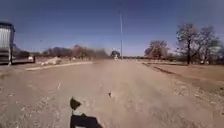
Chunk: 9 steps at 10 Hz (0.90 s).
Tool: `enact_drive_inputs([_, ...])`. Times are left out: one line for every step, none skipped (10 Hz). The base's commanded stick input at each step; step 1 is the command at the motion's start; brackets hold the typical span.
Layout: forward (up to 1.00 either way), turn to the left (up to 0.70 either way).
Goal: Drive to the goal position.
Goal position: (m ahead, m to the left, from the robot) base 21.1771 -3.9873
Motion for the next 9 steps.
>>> enact_drive_inputs([1.0,-0.27])
enact_drive_inputs([1.0,-0.27])
enact_drive_inputs([1.0,-0.27])
enact_drive_inputs([1.0,-0.27])
enact_drive_inputs([1.0,0.0])
enact_drive_inputs([1.0,0.0])
enact_drive_inputs([1.0,0.0])
enact_drive_inputs([1.0,0.0])
enact_drive_inputs([1.0,0.0])
